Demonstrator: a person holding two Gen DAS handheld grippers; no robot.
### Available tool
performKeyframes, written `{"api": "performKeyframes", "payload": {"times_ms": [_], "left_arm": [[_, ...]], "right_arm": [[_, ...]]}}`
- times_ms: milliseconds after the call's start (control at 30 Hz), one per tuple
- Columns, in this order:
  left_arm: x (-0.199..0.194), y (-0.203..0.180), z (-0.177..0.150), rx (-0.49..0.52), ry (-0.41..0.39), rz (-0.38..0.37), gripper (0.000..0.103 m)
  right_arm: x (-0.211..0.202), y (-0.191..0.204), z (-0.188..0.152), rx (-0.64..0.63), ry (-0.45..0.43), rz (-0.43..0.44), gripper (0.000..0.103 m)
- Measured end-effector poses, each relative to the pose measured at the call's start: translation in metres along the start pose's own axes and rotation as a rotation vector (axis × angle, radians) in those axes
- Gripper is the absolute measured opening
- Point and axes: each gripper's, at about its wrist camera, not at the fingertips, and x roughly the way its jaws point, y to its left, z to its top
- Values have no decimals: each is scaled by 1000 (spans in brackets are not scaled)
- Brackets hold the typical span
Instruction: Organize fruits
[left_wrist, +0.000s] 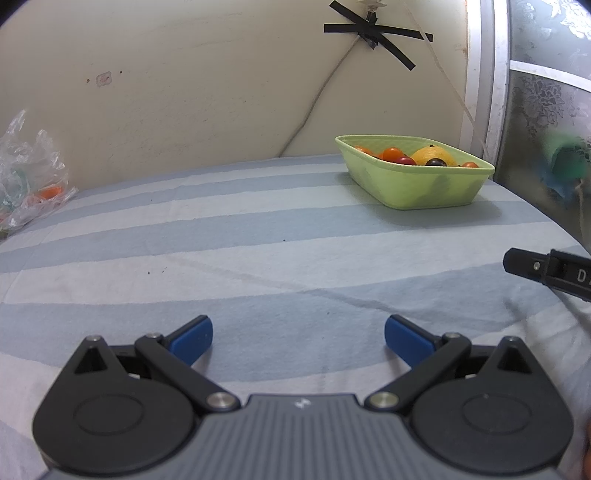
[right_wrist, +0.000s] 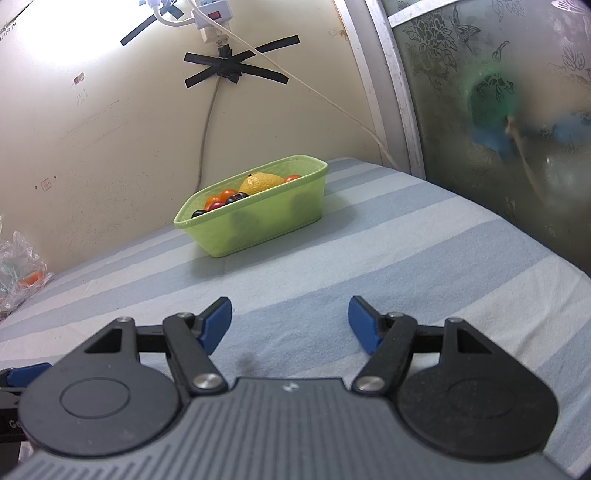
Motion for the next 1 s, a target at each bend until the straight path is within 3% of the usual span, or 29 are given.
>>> {"api": "performKeyframes", "payload": {"times_ms": [400, 700, 1000], "left_arm": [[3, 2, 1, -1, 10, 8, 103], [-9, 8, 0, -29, -43, -1, 103], [-32, -3, 7, 55, -138, 61, 103]], "right_arm": [[0, 0, 0, 0, -1, 0, 72], [-1, 0, 0, 3, -3, 3, 72], [-1, -1, 0, 3, -4, 3, 72]]}}
